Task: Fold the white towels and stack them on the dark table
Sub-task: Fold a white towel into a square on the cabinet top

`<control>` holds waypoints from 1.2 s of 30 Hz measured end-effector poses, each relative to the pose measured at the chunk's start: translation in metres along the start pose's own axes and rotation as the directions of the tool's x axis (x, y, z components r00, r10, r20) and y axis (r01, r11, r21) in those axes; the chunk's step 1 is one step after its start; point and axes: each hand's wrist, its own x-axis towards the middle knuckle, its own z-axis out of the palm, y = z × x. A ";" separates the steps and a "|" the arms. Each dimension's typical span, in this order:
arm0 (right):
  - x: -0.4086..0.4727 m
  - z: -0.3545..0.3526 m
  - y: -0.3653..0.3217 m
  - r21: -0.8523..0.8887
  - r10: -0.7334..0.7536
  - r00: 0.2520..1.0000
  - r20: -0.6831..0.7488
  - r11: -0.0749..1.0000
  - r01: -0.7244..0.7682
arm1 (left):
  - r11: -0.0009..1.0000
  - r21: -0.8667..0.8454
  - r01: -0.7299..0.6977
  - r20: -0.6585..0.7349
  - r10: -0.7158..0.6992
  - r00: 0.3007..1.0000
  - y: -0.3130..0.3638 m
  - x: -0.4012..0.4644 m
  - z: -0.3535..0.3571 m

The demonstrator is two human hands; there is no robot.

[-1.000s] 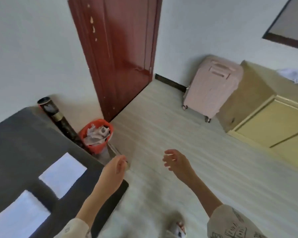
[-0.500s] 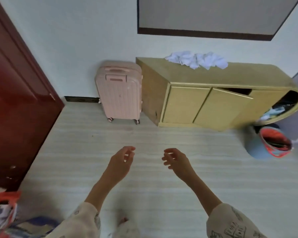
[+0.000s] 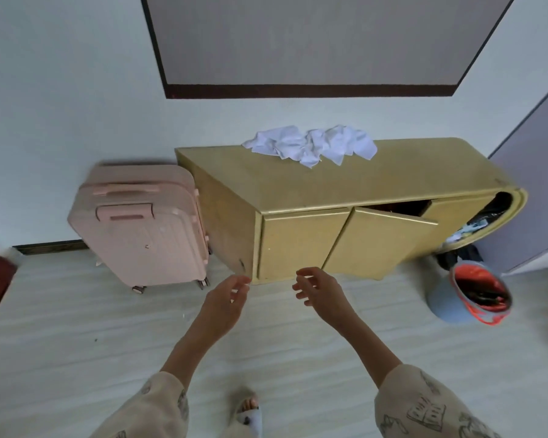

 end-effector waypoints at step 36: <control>0.685 -0.181 -0.026 0.052 0.466 0.883 -0.045 0.884 -0.464 | 0.913 -0.012 0.407 0.074 -0.406 0.911 0.073 0.588 0.101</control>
